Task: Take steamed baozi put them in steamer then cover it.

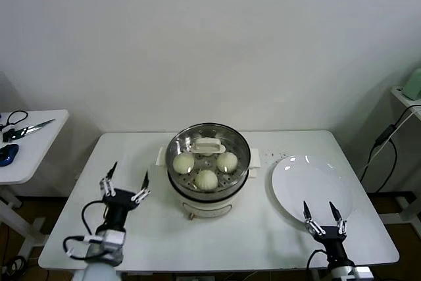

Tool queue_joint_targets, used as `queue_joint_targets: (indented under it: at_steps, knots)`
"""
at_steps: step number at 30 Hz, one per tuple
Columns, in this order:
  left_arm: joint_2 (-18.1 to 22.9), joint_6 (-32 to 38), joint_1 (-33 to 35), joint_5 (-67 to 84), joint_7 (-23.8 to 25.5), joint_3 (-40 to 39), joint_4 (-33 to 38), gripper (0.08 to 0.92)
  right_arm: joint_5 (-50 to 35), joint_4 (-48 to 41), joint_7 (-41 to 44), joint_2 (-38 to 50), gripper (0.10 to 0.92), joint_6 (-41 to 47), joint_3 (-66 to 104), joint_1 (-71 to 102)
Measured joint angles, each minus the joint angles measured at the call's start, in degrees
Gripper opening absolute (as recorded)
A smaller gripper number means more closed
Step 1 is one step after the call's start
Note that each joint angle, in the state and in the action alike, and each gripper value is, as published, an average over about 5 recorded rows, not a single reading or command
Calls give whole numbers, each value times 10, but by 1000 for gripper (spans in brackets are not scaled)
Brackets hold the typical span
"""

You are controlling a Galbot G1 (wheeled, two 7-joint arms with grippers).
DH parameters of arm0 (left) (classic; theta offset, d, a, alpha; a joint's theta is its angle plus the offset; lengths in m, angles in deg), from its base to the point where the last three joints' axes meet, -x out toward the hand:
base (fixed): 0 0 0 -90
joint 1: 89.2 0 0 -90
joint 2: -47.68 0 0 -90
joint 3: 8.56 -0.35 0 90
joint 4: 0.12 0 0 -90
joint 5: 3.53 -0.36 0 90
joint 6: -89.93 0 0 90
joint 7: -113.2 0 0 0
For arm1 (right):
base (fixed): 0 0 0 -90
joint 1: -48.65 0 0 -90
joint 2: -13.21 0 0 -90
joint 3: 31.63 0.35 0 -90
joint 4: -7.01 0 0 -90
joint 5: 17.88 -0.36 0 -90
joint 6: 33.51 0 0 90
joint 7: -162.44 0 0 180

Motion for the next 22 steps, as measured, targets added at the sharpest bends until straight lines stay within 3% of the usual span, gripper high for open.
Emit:
queue_joint_targets:
  at_steps: [9,22]
  knots:
    - [2,94,43,168,13,39,-63,823,3,-2,5,-1,823,1,-6,0]
    - [8,140,68,254,22,43,-95,823,6,-3,7,-2,823,-1,-8,-2]
